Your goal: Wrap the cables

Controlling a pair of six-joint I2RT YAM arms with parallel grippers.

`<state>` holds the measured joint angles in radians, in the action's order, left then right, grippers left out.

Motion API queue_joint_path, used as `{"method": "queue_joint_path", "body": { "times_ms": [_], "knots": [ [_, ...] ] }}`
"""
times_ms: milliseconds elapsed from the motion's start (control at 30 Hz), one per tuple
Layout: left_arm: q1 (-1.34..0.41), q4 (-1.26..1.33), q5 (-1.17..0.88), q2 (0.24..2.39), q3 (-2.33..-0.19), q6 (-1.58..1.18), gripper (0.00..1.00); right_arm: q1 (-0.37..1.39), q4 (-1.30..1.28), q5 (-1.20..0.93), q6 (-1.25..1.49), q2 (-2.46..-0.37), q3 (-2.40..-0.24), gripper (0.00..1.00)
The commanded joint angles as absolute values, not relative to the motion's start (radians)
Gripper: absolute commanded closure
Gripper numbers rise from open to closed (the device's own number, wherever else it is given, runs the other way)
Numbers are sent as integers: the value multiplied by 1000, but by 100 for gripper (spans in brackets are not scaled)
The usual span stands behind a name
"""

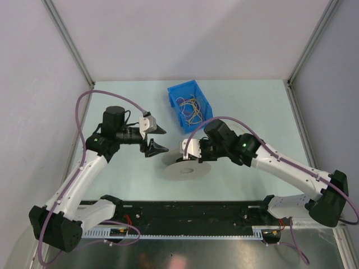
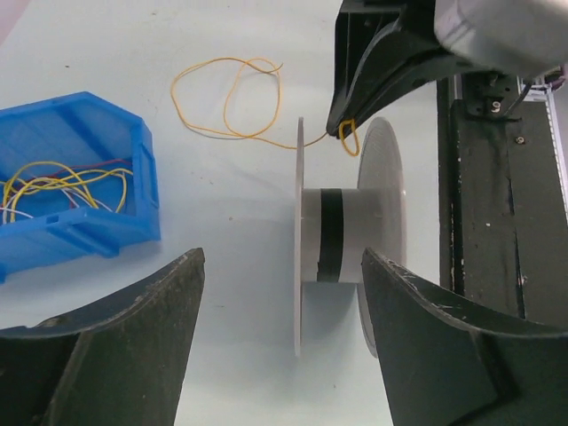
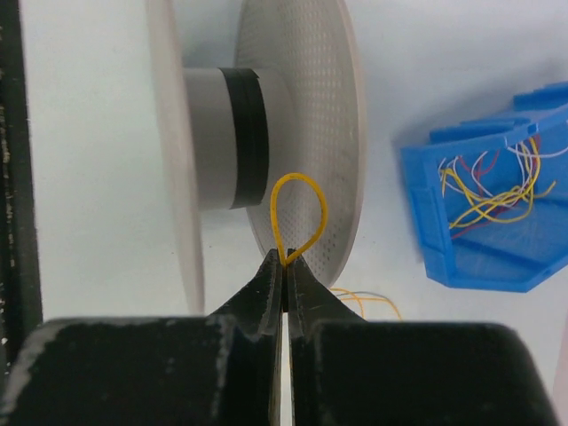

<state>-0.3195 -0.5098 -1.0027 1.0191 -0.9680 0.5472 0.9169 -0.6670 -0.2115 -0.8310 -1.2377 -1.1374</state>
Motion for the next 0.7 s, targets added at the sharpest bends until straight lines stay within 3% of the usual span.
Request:
{"method": "queue_joint_path", "body": {
  "times_ms": [0,200,433,533,667],
  "knots": [
    [-346,-315,-1061,1075,-919,471,25,931,-615,-126,-804,-1273,-1178,100],
    [-415,-268,-1081,1151,-876,468,39,931,-596,-131,-768,-1317,-1177,100],
    [-483,-190,-1055,1215,-845,439,64,945,-562,-138,-702,-1314,-1157,100],
    [-487,-156,-1077,1231,-835,417,65,959,-539,-122,-685,-1316,-1140,100],
    [-488,-125,-1104,1253,-835,394,60,978,-491,-92,-661,-1316,-1112,100]
  ]
}}
